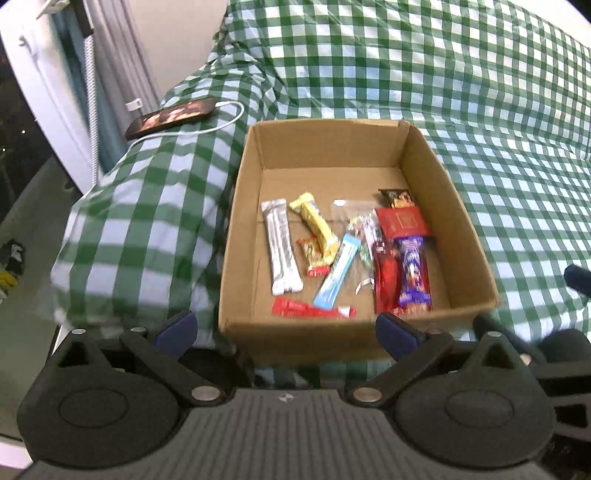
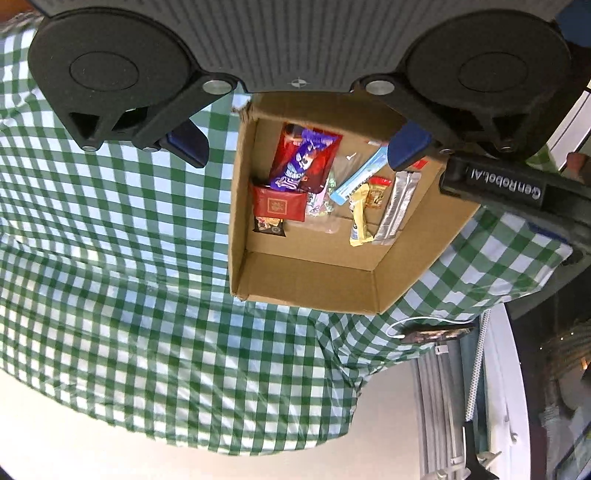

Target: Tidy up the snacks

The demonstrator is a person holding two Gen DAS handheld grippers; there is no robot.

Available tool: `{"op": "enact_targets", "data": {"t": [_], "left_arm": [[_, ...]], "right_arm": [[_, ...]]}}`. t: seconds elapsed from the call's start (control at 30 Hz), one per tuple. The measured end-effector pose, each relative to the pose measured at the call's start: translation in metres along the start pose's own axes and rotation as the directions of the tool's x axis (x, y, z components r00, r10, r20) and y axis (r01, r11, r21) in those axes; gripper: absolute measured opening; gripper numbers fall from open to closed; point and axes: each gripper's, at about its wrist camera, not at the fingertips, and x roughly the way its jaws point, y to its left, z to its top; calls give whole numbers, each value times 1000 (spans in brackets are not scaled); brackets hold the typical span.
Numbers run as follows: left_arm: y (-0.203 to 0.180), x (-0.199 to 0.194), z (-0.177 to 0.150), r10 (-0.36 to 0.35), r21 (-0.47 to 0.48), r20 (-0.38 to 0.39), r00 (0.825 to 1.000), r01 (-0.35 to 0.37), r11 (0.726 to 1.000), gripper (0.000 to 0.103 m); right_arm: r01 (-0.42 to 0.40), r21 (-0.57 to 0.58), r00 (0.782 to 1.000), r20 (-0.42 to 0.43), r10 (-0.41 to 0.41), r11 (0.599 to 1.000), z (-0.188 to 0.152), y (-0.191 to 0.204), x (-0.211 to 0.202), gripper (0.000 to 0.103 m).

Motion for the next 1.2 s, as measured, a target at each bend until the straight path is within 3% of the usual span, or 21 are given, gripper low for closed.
{"op": "enact_targets", "data": {"t": [0.13,0.33,1.2], "left_arm": [[1,-18,-11,45,-5,26,999,-45,999,103],[3,-45,-32,48,-21,68,997,-47,999,103],[8,-74,-49,52,-24,101,994,-50,998,103]], "right_arm": [[12,-3,999,43,-12,1000,-7,5,-22,103],[23,-12,994,104,-22,1000,-16,10,-49,103],[54,-35,987,151,-48,998,-28,23,-81,103]]}}
